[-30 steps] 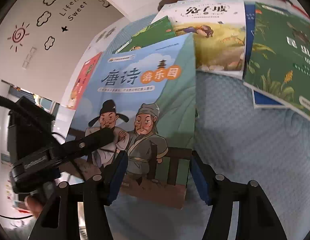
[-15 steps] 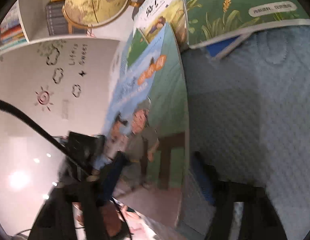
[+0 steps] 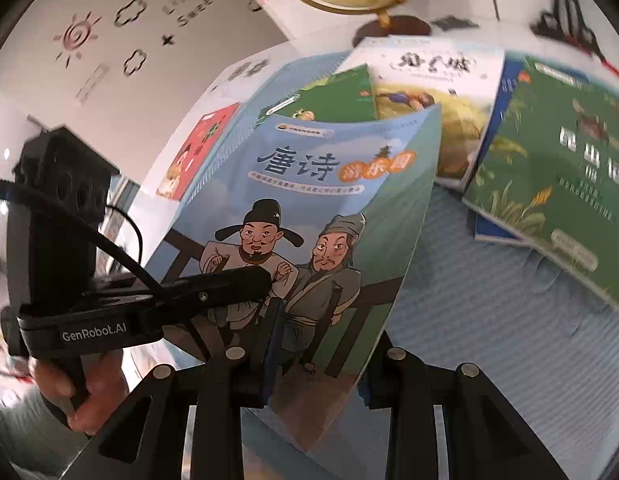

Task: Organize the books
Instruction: 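Carry the light-blue book with the left gripper toward the red book, then lower the light-blue book onto the red book, open left gripper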

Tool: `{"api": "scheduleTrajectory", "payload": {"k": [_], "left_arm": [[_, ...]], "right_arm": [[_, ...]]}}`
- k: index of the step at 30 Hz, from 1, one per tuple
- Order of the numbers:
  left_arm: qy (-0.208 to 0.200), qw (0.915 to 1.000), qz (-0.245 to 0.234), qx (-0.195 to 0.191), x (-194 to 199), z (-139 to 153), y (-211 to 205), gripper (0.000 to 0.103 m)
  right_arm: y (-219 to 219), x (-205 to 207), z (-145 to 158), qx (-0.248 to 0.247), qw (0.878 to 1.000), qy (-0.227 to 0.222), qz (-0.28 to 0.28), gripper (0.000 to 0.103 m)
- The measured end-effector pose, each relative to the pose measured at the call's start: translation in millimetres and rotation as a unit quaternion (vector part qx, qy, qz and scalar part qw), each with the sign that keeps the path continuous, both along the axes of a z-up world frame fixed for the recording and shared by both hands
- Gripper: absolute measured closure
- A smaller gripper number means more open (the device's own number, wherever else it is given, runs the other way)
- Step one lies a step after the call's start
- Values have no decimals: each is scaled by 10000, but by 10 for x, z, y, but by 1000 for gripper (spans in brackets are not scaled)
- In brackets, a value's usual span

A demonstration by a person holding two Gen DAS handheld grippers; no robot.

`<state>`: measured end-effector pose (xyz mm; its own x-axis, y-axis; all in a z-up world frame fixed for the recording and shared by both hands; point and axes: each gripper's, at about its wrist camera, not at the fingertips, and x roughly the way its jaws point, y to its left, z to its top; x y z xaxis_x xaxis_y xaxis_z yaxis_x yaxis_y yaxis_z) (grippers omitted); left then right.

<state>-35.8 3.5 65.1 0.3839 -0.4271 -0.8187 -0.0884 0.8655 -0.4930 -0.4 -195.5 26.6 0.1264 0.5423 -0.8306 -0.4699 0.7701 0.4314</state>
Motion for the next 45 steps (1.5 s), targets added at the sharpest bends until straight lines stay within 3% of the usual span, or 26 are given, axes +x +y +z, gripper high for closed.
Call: {"api": "scheduleTrajectory", "payload": {"k": [4,13,19,25,33,39,45], "left_arm": [[-97,9996,-66,247,-11,71,-115,83],[-415,9990,55,134,35,323,31,82],[-814,9966,91,69,64,570,572,82],[-1083,9941,33,32,-28,764,1627,82],[-1115,9919,0,606,-105,851,2848,82],[-925,9930,59,739,174,497,3443,80],[-671,9954,51,682,442,110,3757,80]], "right_arm": [[-55,30,50,-234,9983,-396,352,73],[6,50,392,-221,9946,-833,580,73],[529,53,657,-233,9911,-1213,488,73],[1464,-32,805,-54,9902,-1381,185,73],[2837,9,706,182,9899,-1407,-12,72],[3418,276,358,106,9934,-1121,-227,71],[3707,572,-40,-26,9959,-811,-395,71]]}}
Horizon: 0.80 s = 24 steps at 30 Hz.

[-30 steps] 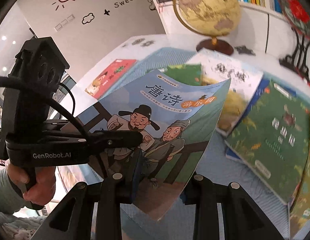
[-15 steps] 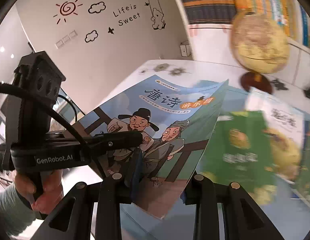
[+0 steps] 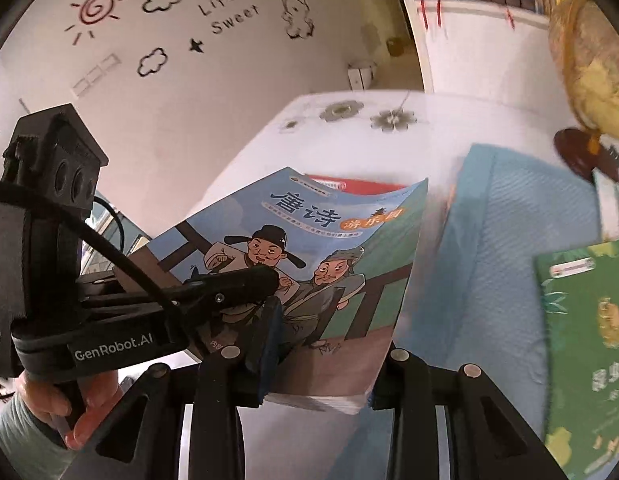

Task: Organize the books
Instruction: 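Lower the light-blue book onto the red book, open left gripper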

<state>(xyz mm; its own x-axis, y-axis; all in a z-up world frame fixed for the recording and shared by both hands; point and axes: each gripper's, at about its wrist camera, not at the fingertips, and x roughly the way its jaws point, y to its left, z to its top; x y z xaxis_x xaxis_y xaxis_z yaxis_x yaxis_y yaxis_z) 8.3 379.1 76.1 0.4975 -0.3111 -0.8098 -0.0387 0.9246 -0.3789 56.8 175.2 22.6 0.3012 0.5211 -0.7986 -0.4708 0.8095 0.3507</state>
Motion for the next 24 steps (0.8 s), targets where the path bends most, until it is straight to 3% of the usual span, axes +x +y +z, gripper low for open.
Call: {"api": "scheduleTrajectory", "payload": {"k": [2,6,11,14,17,24], "left_arm": [[62,10000,-1,-33,44,-94,68,77],[271,9994,117,167,62,-203,112,61],[684,9960,375,440,74,-358,233,58],[883,9900,605,923,76,-426,338,60],[869,9911,591,811,67,-433,382,59],[756,9888,586,1144,156,-424,337,59]], "right_arm": [[7,32,-85,49,9999,88,-82,71],[12,-5,-196,58,9995,149,-259,71],[91,-17,-387,-89,9987,342,-375,71],[106,4,-447,-204,9982,327,-468,71],[132,32,-496,-117,9976,476,-486,71],[231,27,-487,-272,9970,337,-640,71]]}}
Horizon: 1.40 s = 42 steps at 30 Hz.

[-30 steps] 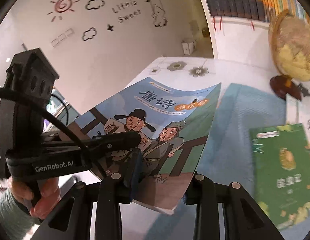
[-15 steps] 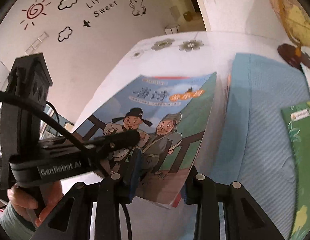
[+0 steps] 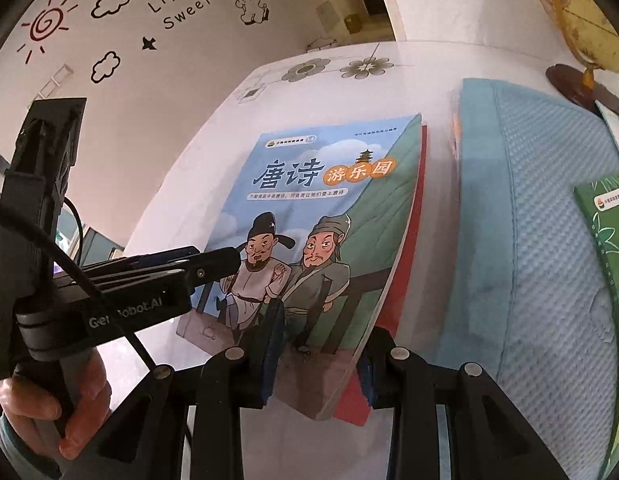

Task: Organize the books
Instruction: 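Lower the light-blue book onto the red book, open left gripper, then move the left gripper to the dark-blue eagle-cover book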

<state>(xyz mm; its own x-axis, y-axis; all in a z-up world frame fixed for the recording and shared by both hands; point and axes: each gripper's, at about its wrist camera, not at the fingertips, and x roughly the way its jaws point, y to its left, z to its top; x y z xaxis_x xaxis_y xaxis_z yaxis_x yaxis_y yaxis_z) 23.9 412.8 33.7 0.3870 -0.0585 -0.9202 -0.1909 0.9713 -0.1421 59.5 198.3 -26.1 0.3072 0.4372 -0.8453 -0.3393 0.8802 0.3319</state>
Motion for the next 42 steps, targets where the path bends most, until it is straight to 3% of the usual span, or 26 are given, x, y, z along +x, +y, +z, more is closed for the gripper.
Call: {"api": "scheduleTrajectory", "payload": {"k": [5,9,13,15,19,25,31,33,37,42], "left_arm": [[-76,10000,4,-7,0,3,8,58],[-45,9995,310,41,-141,7,66,58],[-265,9991,274,170,-398,204,-35,57],[-343,9991,192,167,-477,289,-144,57],[-477,9988,40,-64,-599,443,-468,57],[-792,9963,-81,-310,-719,800,-1222,57],[-1188,9927,-45,-228,-841,1225,-2159,57],[-1265,9911,78,-407,-877,1313,-2541,57],[-1341,9859,3,-998,-864,1360,-3400,57],[-1117,9842,-785,-1130,-745,1299,-4502,57]], "right_arm": [[-57,-75,-88,53,9998,178,2,67],[-194,-171,-8,-171,9994,247,140,64],[-603,-326,253,-234,9996,90,144,63],[-887,-421,419,-315,9995,18,84,58],[-1453,-588,736,-509,9982,-209,-228,54],[-2307,-658,1126,-269,9959,-427,-755,53],[-3179,-763,1553,-199,9925,-979,-710,53],[-3514,-856,1633,-283,9909,-1102,-718,50],[-4364,-1112,1626,-313,9896,-1029,-952,46],[-5361,-1512,1413,-465,9847,-566,-1583,46]]}}
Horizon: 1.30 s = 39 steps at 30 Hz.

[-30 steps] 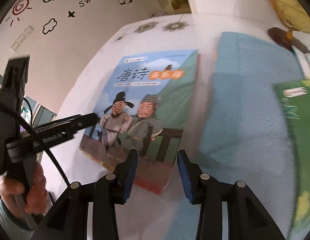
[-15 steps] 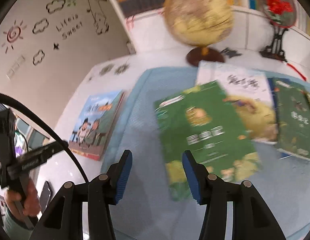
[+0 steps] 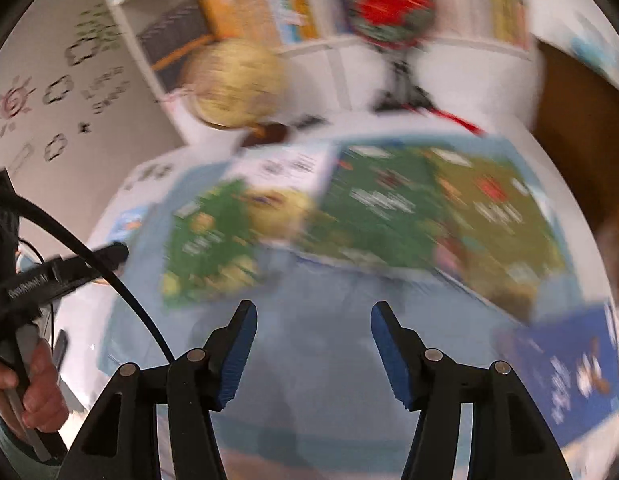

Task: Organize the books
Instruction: 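Move the left gripper to the dark-blue eagle-cover book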

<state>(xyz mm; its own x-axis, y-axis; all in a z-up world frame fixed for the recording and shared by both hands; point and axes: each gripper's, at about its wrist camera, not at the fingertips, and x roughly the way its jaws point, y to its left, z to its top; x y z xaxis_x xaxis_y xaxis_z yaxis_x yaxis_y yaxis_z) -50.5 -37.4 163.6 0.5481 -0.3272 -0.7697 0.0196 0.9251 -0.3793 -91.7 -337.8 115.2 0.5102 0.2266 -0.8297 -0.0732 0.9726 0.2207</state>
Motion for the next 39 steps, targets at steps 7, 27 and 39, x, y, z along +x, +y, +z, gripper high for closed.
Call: {"api": "scheduleTrajectory", "payload": {"k": [7,27,39], "left_arm": [[308,9762,-2119,353,208,-196,-1548,57],[535,8572,-4990,1153,830,-1158,-3921,39],[953,8465,-5199,640,603,-1173,-3610,39]], "right_arm": [[-1099,-520,-302,249,9860,420,-1597,46],[-2223,-1486,-783,1196,8981,605,-4189,57],[-2201,-1283,-939,835,9149,822,-3864,56]]}}
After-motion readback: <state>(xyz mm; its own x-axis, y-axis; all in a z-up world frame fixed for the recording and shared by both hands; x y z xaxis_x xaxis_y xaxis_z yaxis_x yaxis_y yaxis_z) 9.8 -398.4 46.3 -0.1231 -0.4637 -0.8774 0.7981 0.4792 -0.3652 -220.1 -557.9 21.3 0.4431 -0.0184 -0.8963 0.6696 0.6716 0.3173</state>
